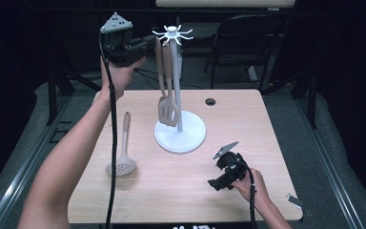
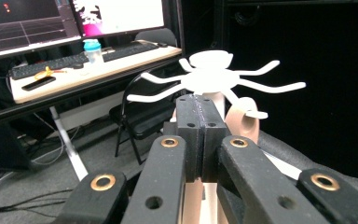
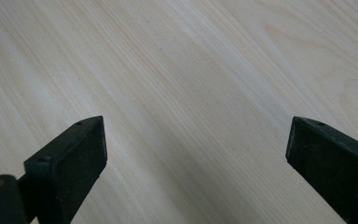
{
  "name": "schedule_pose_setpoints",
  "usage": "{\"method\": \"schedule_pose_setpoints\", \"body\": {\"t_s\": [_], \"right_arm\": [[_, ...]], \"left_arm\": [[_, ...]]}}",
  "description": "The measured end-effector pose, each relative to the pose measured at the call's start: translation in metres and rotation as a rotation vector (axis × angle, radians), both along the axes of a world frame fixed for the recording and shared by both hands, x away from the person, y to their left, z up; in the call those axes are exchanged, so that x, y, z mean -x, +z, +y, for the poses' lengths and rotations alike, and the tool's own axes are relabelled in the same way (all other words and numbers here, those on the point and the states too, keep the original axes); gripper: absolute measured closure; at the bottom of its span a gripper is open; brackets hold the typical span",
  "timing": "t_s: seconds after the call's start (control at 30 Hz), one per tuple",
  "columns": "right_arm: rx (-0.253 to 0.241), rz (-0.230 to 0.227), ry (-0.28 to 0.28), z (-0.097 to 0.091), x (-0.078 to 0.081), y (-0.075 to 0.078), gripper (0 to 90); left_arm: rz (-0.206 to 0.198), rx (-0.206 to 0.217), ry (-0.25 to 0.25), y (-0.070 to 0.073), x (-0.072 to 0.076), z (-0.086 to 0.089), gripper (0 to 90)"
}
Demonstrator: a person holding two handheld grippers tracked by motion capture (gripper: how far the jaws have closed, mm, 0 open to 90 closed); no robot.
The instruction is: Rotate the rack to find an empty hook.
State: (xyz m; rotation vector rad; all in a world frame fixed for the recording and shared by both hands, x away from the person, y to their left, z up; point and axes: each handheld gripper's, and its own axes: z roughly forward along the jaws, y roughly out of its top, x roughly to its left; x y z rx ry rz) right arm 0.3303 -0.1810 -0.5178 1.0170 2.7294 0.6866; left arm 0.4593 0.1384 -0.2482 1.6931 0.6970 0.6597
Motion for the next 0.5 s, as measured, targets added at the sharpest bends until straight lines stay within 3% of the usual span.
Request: {"method": "schedule_pose_setpoints", "body": {"t_s": [0.3,0.5], "right_arm": [[-0.021,-0.001,-0.018,0.001,0.001,-0.003,4.9],[0.003,-0.006,0.002,0.0,0.0,-0.001,4.9]], "left_arm": [[0.012,0.003,0.029,-0.001,-0.009,0.002,90.0],[-0.004,0.04,0.017,-0.002,0.001,0.007,90.0]]}}
